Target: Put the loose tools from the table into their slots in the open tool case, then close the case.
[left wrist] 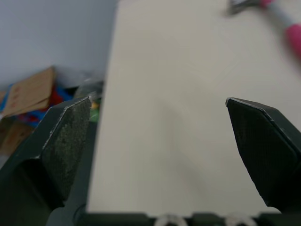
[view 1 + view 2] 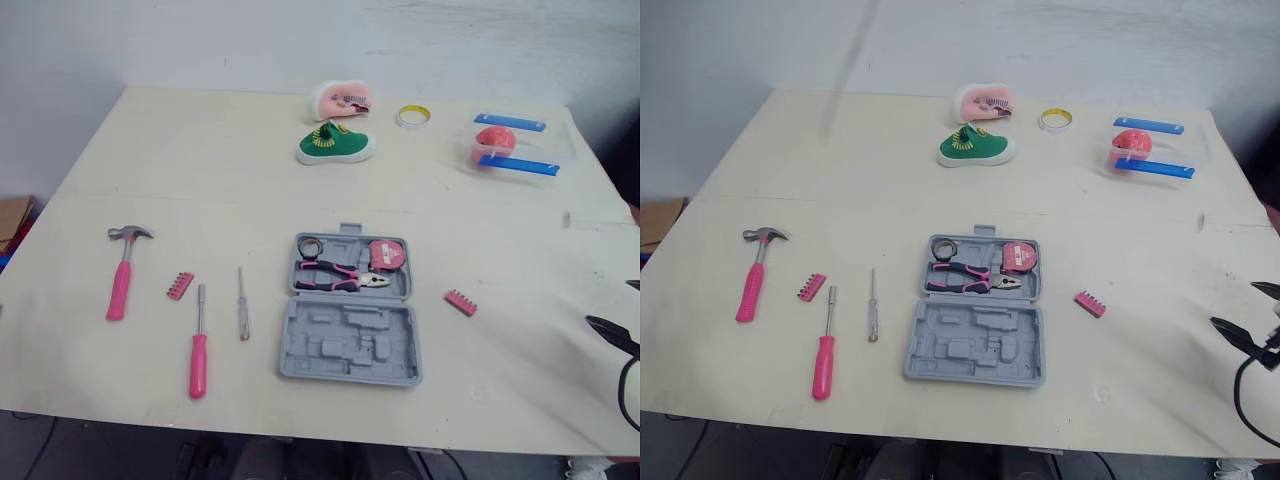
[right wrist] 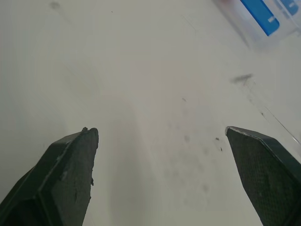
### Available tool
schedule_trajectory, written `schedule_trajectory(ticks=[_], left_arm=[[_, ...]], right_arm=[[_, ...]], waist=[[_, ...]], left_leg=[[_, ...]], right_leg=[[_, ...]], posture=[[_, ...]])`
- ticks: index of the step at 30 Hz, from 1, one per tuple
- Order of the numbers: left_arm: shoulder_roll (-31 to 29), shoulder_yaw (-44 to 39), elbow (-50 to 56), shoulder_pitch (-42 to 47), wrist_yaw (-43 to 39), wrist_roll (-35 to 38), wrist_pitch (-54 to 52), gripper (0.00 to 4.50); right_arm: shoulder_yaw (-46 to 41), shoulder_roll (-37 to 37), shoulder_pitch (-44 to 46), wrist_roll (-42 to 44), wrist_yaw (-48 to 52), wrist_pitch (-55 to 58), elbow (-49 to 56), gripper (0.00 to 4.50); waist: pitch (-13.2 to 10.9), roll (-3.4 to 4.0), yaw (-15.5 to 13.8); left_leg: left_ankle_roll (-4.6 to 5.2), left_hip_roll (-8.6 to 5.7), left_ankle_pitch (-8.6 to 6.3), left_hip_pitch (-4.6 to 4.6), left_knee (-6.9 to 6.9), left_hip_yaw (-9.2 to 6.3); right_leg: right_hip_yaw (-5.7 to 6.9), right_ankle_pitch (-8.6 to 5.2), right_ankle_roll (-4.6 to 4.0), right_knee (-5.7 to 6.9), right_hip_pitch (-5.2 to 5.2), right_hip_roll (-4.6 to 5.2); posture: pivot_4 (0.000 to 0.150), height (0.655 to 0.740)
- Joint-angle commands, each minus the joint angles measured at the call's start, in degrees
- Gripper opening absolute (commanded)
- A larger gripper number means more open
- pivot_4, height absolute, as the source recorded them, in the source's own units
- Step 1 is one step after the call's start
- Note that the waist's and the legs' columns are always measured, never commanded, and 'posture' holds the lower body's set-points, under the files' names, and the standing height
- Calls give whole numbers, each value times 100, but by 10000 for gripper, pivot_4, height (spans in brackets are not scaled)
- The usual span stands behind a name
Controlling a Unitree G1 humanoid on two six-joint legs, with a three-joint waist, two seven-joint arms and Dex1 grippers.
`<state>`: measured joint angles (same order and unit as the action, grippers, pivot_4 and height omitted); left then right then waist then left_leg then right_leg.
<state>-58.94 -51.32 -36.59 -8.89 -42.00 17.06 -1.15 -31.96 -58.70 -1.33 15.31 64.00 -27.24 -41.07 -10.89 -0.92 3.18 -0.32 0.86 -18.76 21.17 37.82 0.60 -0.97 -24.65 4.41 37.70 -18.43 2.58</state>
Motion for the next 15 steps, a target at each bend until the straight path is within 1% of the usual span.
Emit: schedule_trajectory(ticks=[1,8,10,12,13,15], left_arm=[[-175,-93,-329,-44,5,-11,328,44403],[65,72,190,-93,-77,132,235,44403],[239,118,677,-199,-176,261,25,44403],[446,150,1334,-348,-202,382,-232,44403],[566,157,1733,-435,-178,471,-427,44403],[861,298,3097,-788,-123,658,-914,44403]], right_arm=[[-190,-201,11,57,-151,-187,-126,45000],[100,119,215,430,180,-82,571,45000],[152,276,233,648,300,65,925,45000],[218,459,249,879,411,141,1322,45000],[270,553,201,1102,513,397,1650,45000],[418,918,245,1553,433,809,2483,45000]], waist=[[0,0,20],[0,0,115],[0,0,120],[0,0,116],[0,0,120],[0,0,126]], left_leg=[[-1,0,0,-1,0,0],[-11,1,6,-5,-15,3],[-12,1,7,-4,-16,3],[-12,1,7,-2,-15,3],[-12,1,7,0,-15,4],[-12,1,6,2,-15,4]], right_leg=[[1,0,0,2,-1,0],[1,0,0,9,-8,0],[2,0,0,8,-8,0],[2,0,0,7,-8,0],[2,0,0,6,-8,0],[1,0,0,7,-7,0]], posture=[[1500,7400],[1500,7400],[1500,7400],[1500,7400],[1500,7400],[1500,7400]])
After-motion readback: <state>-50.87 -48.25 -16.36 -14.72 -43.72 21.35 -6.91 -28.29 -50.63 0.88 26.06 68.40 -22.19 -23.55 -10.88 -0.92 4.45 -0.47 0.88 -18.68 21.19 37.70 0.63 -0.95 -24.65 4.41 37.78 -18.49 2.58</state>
